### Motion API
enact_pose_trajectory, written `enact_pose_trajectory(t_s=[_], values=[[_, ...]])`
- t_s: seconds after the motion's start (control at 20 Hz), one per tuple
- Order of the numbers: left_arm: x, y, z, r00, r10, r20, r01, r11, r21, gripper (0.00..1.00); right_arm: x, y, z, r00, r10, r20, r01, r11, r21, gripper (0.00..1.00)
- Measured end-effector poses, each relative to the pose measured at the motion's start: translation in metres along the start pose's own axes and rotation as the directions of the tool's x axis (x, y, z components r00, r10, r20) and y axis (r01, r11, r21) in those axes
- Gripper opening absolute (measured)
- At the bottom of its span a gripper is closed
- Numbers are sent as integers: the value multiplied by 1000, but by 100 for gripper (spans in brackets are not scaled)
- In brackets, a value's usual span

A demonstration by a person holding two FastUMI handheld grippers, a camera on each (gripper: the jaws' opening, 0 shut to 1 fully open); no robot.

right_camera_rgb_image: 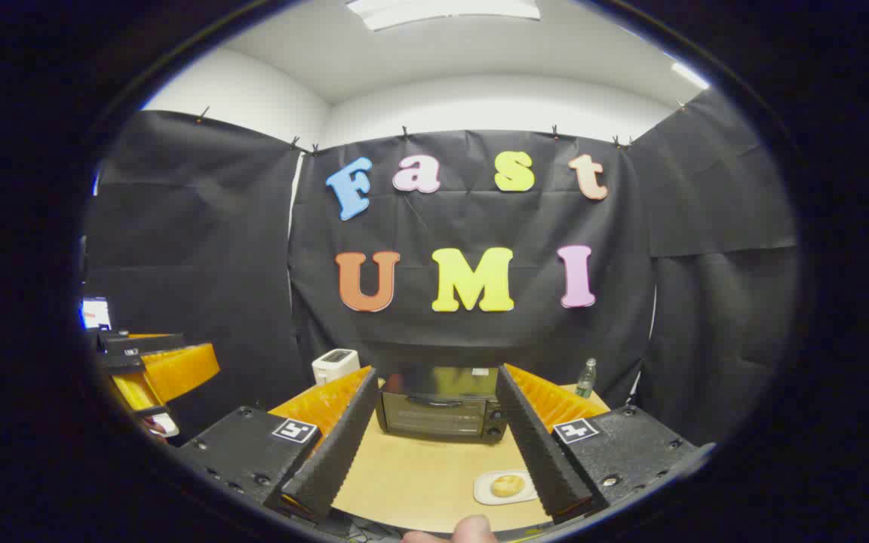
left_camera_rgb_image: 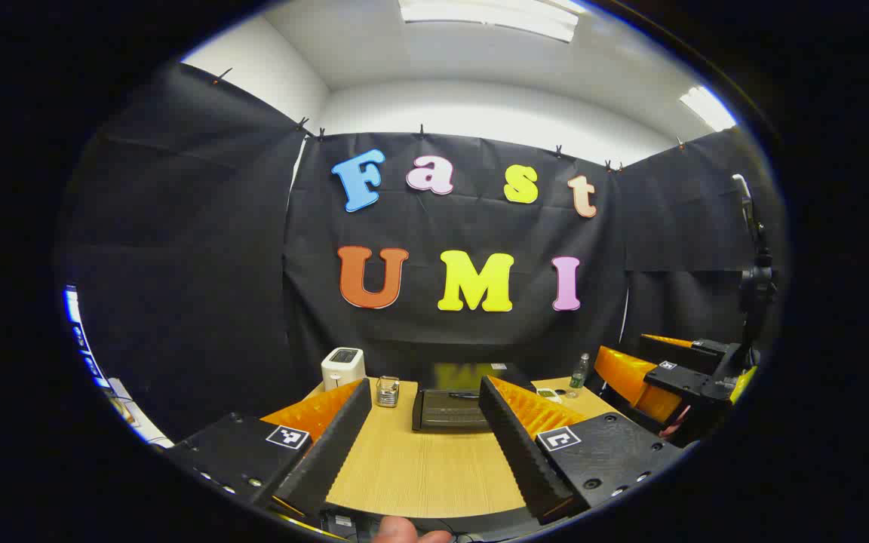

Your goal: Open the electric oven with the left hand, put the food in, and close the electric oven.

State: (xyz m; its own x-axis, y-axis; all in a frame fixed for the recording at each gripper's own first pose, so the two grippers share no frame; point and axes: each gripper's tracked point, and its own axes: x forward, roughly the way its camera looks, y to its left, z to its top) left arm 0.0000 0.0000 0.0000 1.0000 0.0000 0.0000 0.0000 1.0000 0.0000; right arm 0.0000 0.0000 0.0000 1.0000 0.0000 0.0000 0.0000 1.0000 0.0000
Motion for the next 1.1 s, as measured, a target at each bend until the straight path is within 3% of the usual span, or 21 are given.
enact_pose_trajectory(t_s=[0.4, 1.1], values=[[-2, 1, -12, 1000, 21, -1, -21, 1000, -16, 94, 7, 10, 14, 999, 43, 22, -43, 999, -16, 98], [10, -14, -45, 999, 4, -33, -4, 1000, 4, 94, 5, -23, -10, 999, -40, -17, 40, 999, -22, 99]])
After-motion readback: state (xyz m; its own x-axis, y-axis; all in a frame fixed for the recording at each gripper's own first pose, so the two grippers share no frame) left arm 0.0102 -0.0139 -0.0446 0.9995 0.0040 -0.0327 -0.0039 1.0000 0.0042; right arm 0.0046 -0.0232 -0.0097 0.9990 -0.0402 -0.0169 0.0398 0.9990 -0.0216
